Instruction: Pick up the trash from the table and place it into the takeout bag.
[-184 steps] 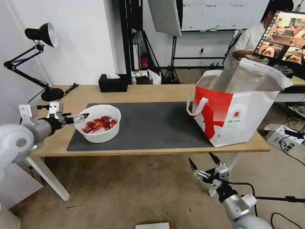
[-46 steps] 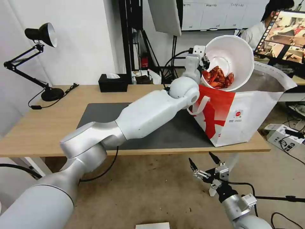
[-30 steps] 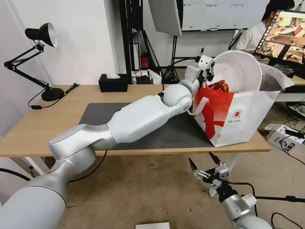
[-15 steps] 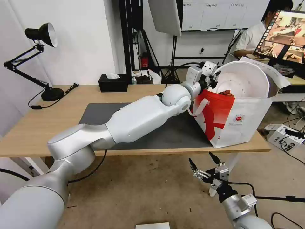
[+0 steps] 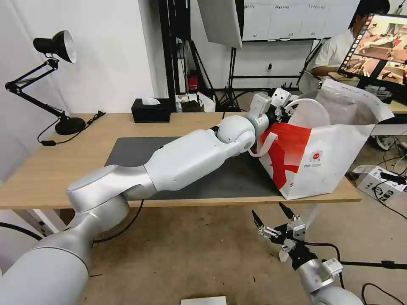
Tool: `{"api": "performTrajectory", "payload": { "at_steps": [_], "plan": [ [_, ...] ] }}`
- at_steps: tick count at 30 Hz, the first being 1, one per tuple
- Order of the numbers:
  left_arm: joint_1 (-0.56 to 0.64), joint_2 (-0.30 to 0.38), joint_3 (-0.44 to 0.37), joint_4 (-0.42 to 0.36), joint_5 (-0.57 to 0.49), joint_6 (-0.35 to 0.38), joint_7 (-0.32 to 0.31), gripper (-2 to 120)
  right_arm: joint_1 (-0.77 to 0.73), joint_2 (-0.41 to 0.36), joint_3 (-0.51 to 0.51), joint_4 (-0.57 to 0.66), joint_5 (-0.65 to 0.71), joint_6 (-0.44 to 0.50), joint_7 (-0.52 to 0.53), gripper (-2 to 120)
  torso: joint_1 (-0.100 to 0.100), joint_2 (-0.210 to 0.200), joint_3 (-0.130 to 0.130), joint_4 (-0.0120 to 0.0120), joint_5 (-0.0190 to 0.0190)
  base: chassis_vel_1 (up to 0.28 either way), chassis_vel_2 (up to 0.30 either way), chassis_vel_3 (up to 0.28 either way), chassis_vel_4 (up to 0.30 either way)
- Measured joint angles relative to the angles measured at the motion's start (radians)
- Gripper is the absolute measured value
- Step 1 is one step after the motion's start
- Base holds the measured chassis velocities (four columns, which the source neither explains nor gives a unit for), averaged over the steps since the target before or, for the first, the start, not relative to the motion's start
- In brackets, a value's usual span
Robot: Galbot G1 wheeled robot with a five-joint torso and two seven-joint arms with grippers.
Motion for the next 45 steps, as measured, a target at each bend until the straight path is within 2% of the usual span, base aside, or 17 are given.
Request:
{"api": "performTrajectory", "payload": {
  "at_steps": [3, 4, 6, 7, 8, 11, 12, 14, 19, 29, 33, 36, 37, 40, 41, 44, 45],
  "plan": [
    [0.005, 0.000, 0.003, -0.005, 0.004, 0.000, 0.000, 59, 0.000, 0.000, 0.000, 0.000, 0.000, 0.000, 0.000, 100, 0.000, 0.000, 0.000, 0.0000, 0.0000, 0.000, 0.000, 0.000, 0.000],
    [0.005, 0.000, 0.003, -0.005, 0.004, 0.000, 0.000, 59, 0.000, 0.000, 0.000, 0.000, 0.000, 0.000, 0.000, 100, 0.000, 0.000, 0.000, 0.0000, 0.0000, 0.000, 0.000, 0.000, 0.000],
    [0.012, -0.001, 0.000, -0.008, 0.010, 0.000, 0.000, 67, 0.000, 0.000, 0.000, 0.000, 0.000, 0.000, 0.000, 100, 0.000, 0.000, 0.000, 0.0000, 0.0000, 0.000, 0.000, 0.000, 0.000],
    [0.015, 0.000, -0.004, -0.010, 0.014, -0.002, 0.003, 74, 0.000, 0.000, 0.000, 0.000, 0.000, 0.000, 0.000, 100, 0.000, 0.000, 0.000, 0.0000, 0.0000, 0.000, 0.000, 0.000, 0.000],
    [0.015, 0.000, -0.004, -0.010, 0.014, -0.002, 0.003, 74, 0.000, 0.000, 0.000, 0.000, 0.000, 0.000, 0.000, 100, 0.000, 0.000, 0.000, 0.0000, 0.0000, 0.000, 0.000, 0.000, 0.000],
    [0.016, 0.005, -0.010, -0.010, 0.017, -0.010, 0.014, 88, 0.000, 0.000, 0.000, 0.000, 0.000, 0.000, 0.000, 100, 0.000, 0.000, 0.000, 0.0000, 0.0000, 0.000, 0.000, 0.000, 0.000],
    [0.016, 0.005, -0.010, -0.010, 0.017, -0.010, 0.014, 88, 0.000, 0.000, 0.000, 0.000, 0.000, 0.000, 0.000, 100, 0.000, 0.000, 0.000, 0.0000, 0.0000, 0.000, 0.000, 0.000, 0.000],
    [0.012, 0.012, -0.017, -0.018, 0.014, -0.022, 0.018, 97, 0.000, 0.000, 0.000, 0.000, 0.000, 0.000, 0.000, 100, 0.000, 0.000, 0.000, 0.0001, 0.0000, 0.000, 0.000, 0.000, 0.000],
    [0.008, 0.021, -0.031, -0.042, -0.009, -0.031, 0.018, 100, 0.000, 0.000, 0.000, 0.000, 0.000, 0.000, 0.000, 100, 0.000, 0.000, 0.000, 0.0001, 0.0000, 0.000, 0.000, 0.000, 0.000],
    [-0.003, 0.077, -0.068, -0.145, -0.104, -0.032, -0.008, 100, 0.000, 0.000, 0.000, 0.000, 0.000, 0.000, 0.000, 100, 0.000, 0.000, 0.000, 0.0000, 0.0000, 0.000, 0.000, 0.000, 0.000],
    [-0.004, 0.115, -0.089, -0.204, -0.147, -0.030, -0.018, 100, 0.000, 0.000, 0.000, 0.000, 0.000, 0.000, 0.000, 100, 0.000, 0.000, 0.000, 0.0001, -0.0001, 0.000, 0.000, 0.000, 0.000],
    [0.004, 0.168, -0.117, -0.272, -0.185, -0.042, -0.020, 100, 0.000, 0.000, 0.000, 0.000, 0.000, 0.000, 0.000, 100, 0.000, 0.000, 0.000, 0.0000, -0.0001, 0.000, 0.000, 0.000, 0.000],
    [0.004, 0.168, -0.117, -0.272, -0.185, -0.042, -0.020, 100, 0.000, 0.000, 0.000, 0.000, 0.000, 0.000, 0.000, 100, 0.000, 0.000, 0.000, 0.0000, -0.0001, 0.000, 0.000, 0.000, 0.000],
    [0.019, 0.228, -0.145, -0.333, -0.220, -0.069, -0.020, 100, 0.000, 0.000, 0.000, 0.000, 0.000, 0.000, 0.000, 100, 0.000, 0.000, 0.000, 0.0001, -0.0001, 0.000, 0.000, 0.000, 0.000],
    [0.019, 0.228, -0.145, -0.333, -0.220, -0.069, -0.020, 100, 0.000, 0.000, 0.000, 0.000, 0.000, 0.000, 0.000, 100, 0.000, 0.000, 0.000, 0.0001, -0.0001, 0.000, 0.000, 0.000, 0.000],
    [0.046, 0.299, -0.181, -0.405, -0.237, -0.083, -0.020, 100, 0.000, 0.000, 0.000, 0.000, 0.000, 0.000, 0.000, 100, 0.000, 0.000, 0.000, 0.0001, -0.0002, 0.000, 0.000, 0.000, 0.000],
    [0.046, 0.299, -0.181, -0.405, -0.237, -0.083, -0.020, 100, 0.000, 0.000, 0.000, 0.000, 0.000, 0.000, 0.000, 100, 0.000, 0.000, 0.000, 0.0001, -0.0002, 0.000, 0.000, 0.000, 0.000]
  ]
}}
